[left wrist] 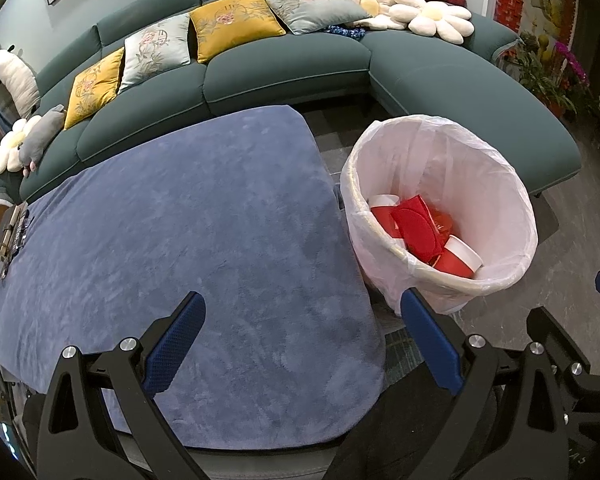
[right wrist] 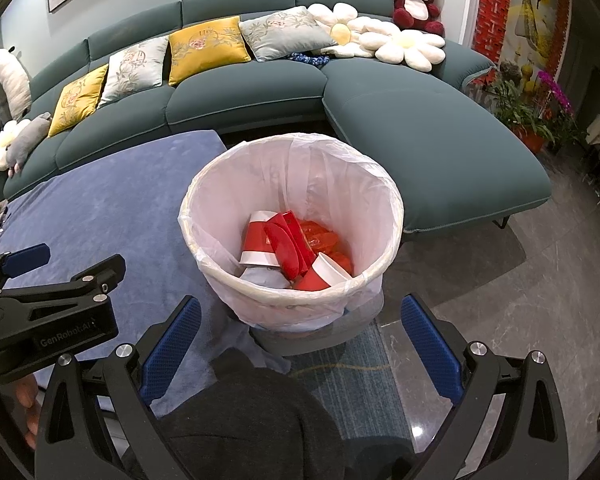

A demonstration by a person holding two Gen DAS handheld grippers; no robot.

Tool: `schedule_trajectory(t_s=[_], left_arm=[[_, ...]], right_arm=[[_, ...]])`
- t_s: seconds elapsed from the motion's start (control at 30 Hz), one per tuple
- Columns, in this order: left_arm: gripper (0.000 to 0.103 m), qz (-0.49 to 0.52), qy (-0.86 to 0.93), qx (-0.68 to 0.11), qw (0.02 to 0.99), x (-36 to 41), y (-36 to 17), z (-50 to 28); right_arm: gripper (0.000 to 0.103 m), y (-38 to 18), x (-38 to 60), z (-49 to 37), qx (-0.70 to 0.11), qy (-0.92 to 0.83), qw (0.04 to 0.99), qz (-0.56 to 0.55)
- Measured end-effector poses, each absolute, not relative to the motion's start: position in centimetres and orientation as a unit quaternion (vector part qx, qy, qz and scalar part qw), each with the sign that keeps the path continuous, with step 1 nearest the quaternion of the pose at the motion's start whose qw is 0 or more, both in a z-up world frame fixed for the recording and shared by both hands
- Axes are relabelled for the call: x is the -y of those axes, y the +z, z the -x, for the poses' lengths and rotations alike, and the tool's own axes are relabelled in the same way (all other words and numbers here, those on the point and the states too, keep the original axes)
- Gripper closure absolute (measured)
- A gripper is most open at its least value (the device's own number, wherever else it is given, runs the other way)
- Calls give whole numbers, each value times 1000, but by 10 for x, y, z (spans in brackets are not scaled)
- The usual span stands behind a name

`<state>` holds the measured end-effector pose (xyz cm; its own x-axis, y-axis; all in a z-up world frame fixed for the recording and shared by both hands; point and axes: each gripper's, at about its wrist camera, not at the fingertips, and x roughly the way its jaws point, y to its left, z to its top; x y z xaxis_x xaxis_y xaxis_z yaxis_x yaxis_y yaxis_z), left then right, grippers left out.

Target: Collect trash

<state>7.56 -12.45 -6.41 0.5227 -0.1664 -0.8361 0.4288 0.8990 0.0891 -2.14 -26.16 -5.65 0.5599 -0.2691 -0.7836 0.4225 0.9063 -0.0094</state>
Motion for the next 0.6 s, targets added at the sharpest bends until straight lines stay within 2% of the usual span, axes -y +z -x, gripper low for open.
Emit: schedule_trajectory(t_s=[0.6], left_arm=[[9, -144, -175, -458, 859, 124, -64, -76]], right_arm=[[7, -55, 262, 21, -427, -197, 878, -91]])
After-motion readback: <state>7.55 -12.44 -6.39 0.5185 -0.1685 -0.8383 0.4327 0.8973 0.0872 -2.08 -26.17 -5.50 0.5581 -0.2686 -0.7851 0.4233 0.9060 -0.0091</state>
